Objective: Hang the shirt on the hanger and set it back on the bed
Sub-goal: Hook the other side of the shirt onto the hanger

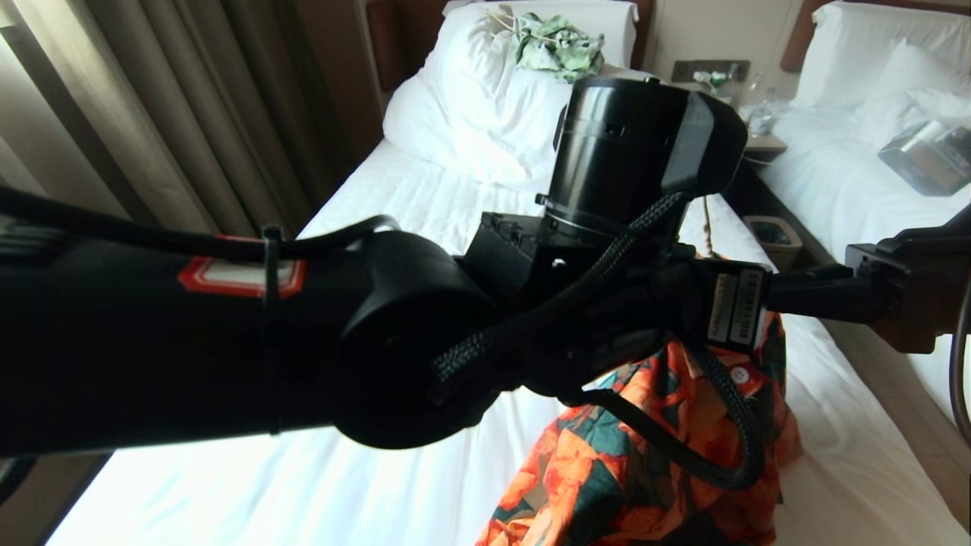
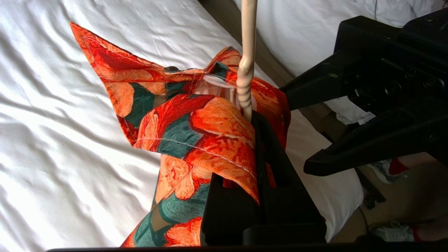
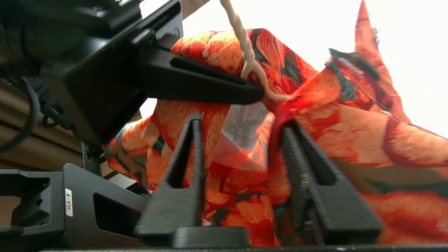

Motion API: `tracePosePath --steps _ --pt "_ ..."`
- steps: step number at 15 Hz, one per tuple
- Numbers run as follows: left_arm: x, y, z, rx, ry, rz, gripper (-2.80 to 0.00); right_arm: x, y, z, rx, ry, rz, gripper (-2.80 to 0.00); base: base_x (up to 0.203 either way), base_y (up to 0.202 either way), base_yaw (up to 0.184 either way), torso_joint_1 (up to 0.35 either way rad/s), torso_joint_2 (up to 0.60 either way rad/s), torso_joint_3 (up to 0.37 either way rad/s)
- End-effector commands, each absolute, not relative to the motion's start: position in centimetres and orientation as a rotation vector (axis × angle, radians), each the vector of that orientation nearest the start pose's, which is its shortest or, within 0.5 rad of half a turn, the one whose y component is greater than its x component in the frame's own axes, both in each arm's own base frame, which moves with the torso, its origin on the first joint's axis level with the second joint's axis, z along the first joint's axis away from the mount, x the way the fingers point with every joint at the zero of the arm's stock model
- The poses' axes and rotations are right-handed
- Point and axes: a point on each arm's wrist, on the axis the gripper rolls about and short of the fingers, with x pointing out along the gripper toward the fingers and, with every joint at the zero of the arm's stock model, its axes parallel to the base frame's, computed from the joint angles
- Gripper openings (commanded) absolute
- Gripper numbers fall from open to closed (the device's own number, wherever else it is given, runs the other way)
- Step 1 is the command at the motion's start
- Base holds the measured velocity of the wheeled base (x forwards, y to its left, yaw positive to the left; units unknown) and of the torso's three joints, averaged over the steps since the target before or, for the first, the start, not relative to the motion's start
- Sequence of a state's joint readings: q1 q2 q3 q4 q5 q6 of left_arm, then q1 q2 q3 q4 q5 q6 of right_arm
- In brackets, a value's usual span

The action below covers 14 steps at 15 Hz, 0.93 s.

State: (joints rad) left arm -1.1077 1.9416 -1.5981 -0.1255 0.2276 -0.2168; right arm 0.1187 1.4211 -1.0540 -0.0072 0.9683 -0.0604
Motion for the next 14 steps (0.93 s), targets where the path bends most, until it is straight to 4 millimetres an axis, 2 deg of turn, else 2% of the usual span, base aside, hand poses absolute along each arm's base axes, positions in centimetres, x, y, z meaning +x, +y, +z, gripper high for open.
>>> tracePosePath --steps 1,5,10,14 --pt "17.9 -35.4 26.3 -0.128 0.195 -0.871 -2.80 22.9 4.6 27.3 0.103 0.308 1.089 0.00 0.000 0.000 0.000 0.000 0.00 0.000" --pt "17.7 -35.3 25.5 -0.232 0.115 -0.903 -2.80 22.7 3.9 28.2 0.117 0.290 1.059 0.00 0.000 0.000 0.000 0.000 0.00 0.000" --pt "17.5 -35.1 24.9 -0.299 0.052 -0.929 -2.80 22.8 3.3 32.1 0.402 0.351 1.001 0.00 0.000 0.000 0.000 0.000 0.00 0.000" --pt "17.1 -34.8 25.0 -0.340 -0.008 -0.943 -2.80 22.8 3.4 33.0 0.475 0.372 0.997 0.00 0.000 0.000 0.000 0.000 0.00 0.000"
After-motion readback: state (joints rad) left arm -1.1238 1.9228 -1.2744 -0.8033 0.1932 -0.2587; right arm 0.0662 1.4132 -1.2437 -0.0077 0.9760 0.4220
